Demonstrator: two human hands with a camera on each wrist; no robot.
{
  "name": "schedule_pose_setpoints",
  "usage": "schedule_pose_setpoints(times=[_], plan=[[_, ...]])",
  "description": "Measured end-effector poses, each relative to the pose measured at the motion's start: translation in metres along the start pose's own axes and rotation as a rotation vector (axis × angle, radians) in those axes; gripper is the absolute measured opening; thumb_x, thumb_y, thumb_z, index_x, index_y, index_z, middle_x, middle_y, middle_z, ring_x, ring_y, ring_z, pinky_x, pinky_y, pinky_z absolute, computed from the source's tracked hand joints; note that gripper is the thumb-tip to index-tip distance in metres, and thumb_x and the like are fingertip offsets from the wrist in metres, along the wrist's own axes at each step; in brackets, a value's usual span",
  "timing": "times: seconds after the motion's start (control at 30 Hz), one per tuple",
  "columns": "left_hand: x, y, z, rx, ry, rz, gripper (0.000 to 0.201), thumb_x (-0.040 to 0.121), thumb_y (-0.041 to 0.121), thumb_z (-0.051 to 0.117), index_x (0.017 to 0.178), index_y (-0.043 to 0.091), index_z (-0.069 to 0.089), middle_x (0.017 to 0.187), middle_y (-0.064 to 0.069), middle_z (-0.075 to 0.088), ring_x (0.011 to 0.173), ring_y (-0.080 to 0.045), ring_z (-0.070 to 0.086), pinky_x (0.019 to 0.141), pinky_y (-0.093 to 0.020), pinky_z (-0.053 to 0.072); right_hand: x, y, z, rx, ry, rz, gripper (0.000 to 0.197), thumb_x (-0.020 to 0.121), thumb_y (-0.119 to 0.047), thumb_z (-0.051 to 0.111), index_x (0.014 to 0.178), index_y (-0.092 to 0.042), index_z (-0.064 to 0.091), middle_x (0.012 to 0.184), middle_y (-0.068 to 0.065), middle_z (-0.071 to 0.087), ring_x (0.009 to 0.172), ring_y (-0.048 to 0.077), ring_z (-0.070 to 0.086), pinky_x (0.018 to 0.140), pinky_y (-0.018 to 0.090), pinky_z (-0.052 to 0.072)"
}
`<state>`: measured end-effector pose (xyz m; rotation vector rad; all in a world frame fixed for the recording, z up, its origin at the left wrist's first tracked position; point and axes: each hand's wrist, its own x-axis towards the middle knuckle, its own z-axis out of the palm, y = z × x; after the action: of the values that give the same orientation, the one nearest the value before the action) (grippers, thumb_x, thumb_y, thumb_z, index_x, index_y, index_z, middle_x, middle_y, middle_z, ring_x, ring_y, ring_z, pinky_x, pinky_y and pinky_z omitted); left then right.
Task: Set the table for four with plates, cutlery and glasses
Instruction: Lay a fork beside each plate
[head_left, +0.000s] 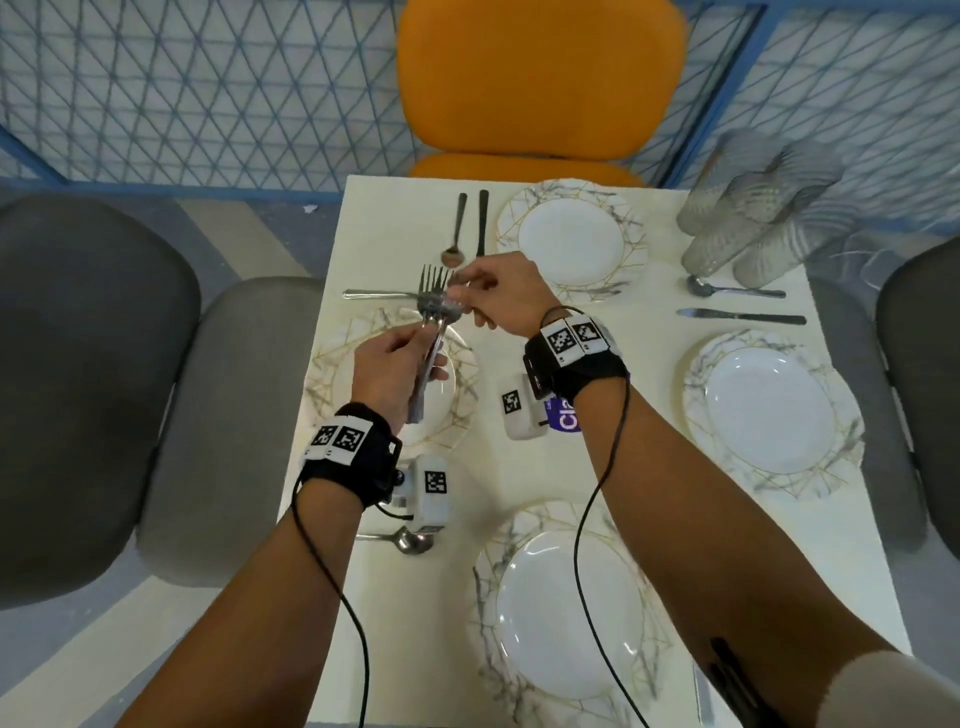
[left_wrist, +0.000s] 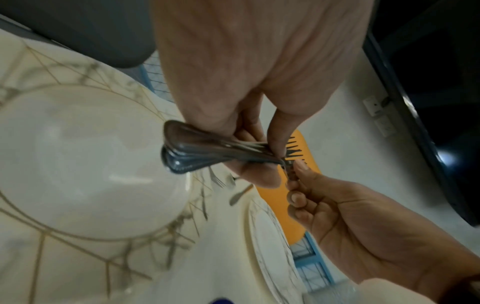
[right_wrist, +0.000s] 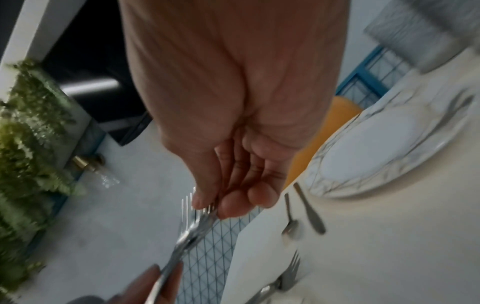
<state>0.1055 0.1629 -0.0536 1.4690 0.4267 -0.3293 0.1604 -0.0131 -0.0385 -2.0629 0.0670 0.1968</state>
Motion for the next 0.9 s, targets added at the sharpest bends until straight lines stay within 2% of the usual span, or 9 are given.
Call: schedule_pose_setpoints(times=[0.1, 0.23, 0.33, 0.4, 0.47, 0.53, 0.67, 0.8, 0.9], plan=[[-0.006, -0.001, 0.024, 0.082, -0.032, 0.007, 0.018, 0.099, 0.016, 0.067, 0.095, -0.001, 0.072, 0.069, -0.008, 0.069, 0.061, -0.022, 0.064, 0.072, -0.041, 0.061, -0.022, 0.009, -0.032, -0.009, 0.071, 0.004, 0.011, 0.09, -0.016, 0.072, 0.093, -0.007, 0.077, 0.063, -0.004, 0.068, 0.048, 0.009, 0.062, 0.052, 0.025, 0.054], [-0.011, 0.001, 0.053, 0.117, -0.015, -0.025, 0.02, 0.104, 0.016, 0.058, 0.09, 0.003, 0.063, 0.07, -0.012, 0.064, 0.055, -0.021, 0.058, 0.056, -0.031, 0.053, -0.048, 0.026, -0.079, 0.07, 0.173, 0.044, 0.008, 0.09, -0.012, 0.071, 0.09, -0.005, 0.075, 0.064, 0.003, 0.069, 0.052, 0.017, 0.065, 0.053, 0.031, 0.056], [-0.011, 0.0, 0.074, 0.014, -0.001, -0.081, 0.014, 0.104, 0.01, 0.054, 0.091, 0.008, 0.061, 0.073, -0.008, 0.056, 0.051, -0.015, 0.051, 0.048, -0.027, 0.039, -0.065, 0.041, -0.113, 0.161, 0.286, 0.087, 0.006, 0.091, -0.007, 0.068, 0.089, -0.005, 0.073, 0.062, 0.003, 0.068, 0.051, 0.02, 0.064, 0.052, 0.031, 0.054], [-0.012, 0.0, 0.088, -0.094, -0.025, -0.142, 0.014, 0.102, 0.02, 0.06, 0.091, 0.013, 0.063, 0.071, -0.001, 0.054, 0.049, -0.011, 0.044, 0.046, -0.025, 0.032, -0.075, 0.052, -0.132, 0.242, 0.372, 0.096, 0.007, 0.092, -0.004, 0.066, 0.09, -0.006, 0.072, 0.062, 0.004, 0.067, 0.052, 0.022, 0.065, 0.053, 0.034, 0.055], [-0.015, 0.003, 0.104, -0.177, -0.081, -0.157, 0.022, 0.098, 0.037, 0.067, 0.091, 0.016, 0.066, 0.069, 0.003, 0.056, 0.048, -0.01, 0.041, 0.045, -0.023, 0.031, -0.084, 0.063, -0.147, 0.316, 0.434, 0.09, 0.01, 0.092, -0.001, 0.063, 0.092, -0.006, 0.071, 0.066, 0.009, 0.067, 0.056, 0.026, 0.066, 0.055, 0.037, 0.058], [-0.017, 0.007, 0.122, -0.213, -0.124, -0.122, 0.025, 0.095, 0.039, 0.072, 0.094, 0.014, 0.068, 0.076, 0.0, 0.063, 0.05, -0.01, 0.043, 0.044, -0.022, 0.034, -0.093, 0.074, -0.156, 0.374, 0.465, 0.088, 0.012, 0.092, 0.002, 0.062, 0.092, -0.007, 0.071, 0.069, 0.013, 0.069, 0.06, 0.031, 0.068, 0.059, 0.04, 0.059], [-0.018, 0.01, 0.155, -0.18, -0.111, -0.001, 0.015, 0.099, 0.019, 0.069, 0.099, 0.004, 0.067, 0.094, -0.01, 0.073, 0.059, -0.012, 0.052, 0.046, -0.021, 0.037, -0.109, 0.09, -0.165, 0.476, 0.458, 0.099, 0.009, 0.092, 0.003, 0.065, 0.1, 0.003, 0.069, 0.071, 0.018, 0.07, 0.064, 0.035, 0.07, 0.063, 0.041, 0.06], [-0.013, 0.013, 0.172, -0.197, -0.061, 0.054, 0.014, 0.097, 0.017, 0.072, 0.091, 0.005, 0.068, 0.089, -0.011, 0.072, 0.061, -0.012, 0.054, 0.045, -0.021, 0.036, -0.119, 0.099, -0.167, 0.543, 0.394, 0.149, 0.008, 0.088, 0.001, 0.07, 0.095, -0.002, 0.068, 0.077, 0.024, 0.072, 0.066, 0.035, 0.071, 0.065, 0.042, 0.061], [-0.008, 0.017, 0.181, -0.133, -0.032, 0.089, 0.014, 0.093, 0.02, 0.076, 0.085, 0.01, 0.073, 0.082, -0.011, 0.069, 0.057, -0.012, 0.049, 0.045, -0.023, 0.034, -0.121, 0.109, -0.169, 0.421, 0.268, 0.199, 0.014, 0.083, -0.005, 0.076, 0.096, -0.007, 0.073, 0.08, 0.016, 0.076, 0.065, 0.023, 0.069, 0.062, 0.036, 0.058]])
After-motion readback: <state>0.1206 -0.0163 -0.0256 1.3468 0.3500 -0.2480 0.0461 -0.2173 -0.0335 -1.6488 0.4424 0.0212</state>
